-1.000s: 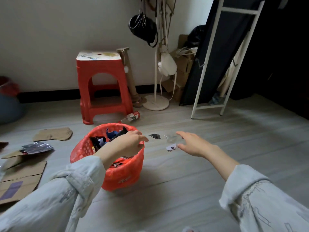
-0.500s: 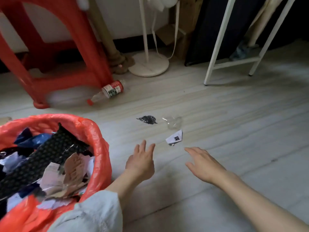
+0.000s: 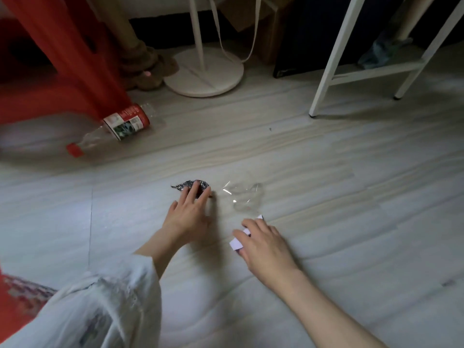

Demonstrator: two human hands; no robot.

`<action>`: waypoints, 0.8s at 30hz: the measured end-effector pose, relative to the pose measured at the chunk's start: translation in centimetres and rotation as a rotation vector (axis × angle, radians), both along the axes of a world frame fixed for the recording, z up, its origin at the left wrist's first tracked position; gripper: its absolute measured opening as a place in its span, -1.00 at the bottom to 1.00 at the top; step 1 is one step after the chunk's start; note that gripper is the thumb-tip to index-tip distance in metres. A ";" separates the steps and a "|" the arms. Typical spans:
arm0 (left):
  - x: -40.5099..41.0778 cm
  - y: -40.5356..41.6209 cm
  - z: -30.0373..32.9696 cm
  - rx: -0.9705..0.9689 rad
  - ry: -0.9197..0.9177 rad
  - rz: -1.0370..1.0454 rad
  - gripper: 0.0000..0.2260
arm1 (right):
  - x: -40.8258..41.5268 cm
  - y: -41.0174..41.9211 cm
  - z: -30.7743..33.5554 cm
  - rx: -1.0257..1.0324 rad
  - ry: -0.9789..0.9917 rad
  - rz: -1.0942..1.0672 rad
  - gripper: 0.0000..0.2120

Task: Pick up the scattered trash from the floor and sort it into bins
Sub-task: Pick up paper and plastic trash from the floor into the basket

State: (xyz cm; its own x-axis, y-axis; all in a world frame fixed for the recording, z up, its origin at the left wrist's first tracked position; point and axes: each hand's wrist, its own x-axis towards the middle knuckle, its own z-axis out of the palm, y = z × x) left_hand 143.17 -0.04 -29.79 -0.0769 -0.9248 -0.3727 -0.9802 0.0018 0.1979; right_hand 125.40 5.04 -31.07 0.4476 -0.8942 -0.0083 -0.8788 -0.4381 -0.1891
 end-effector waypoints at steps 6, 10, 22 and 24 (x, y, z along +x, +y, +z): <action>-0.1 0.2 0.2 -0.103 -0.088 -0.017 -0.45 | -1.3 -0.4 0.4 -0.142 -0.156 -0.137 -0.72; -0.5 1.4 0.4 -0.163 -0.052 -0.007 -0.61 | -0.7 -2.4 2.3 -0.247 -0.349 -0.241 -0.85; -1.3 10.1 2.3 -0.067 -0.077 0.060 -0.78 | 1.5 -1.0 1.2 0.152 0.015 0.040 -0.87; -1.0 11.9 2.6 -0.040 -0.065 0.091 -0.80 | 1.4 1.4 1.9 0.094 -0.060 0.042 -0.92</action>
State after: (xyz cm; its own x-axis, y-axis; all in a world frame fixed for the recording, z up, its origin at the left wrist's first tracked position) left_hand 142.20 11.84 -27.14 0.0314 -0.9410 -0.3371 -0.9874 -0.0816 0.1358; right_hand 126.77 6.43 -29.20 0.4869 -0.8712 -0.0636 -0.8460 -0.4522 -0.2825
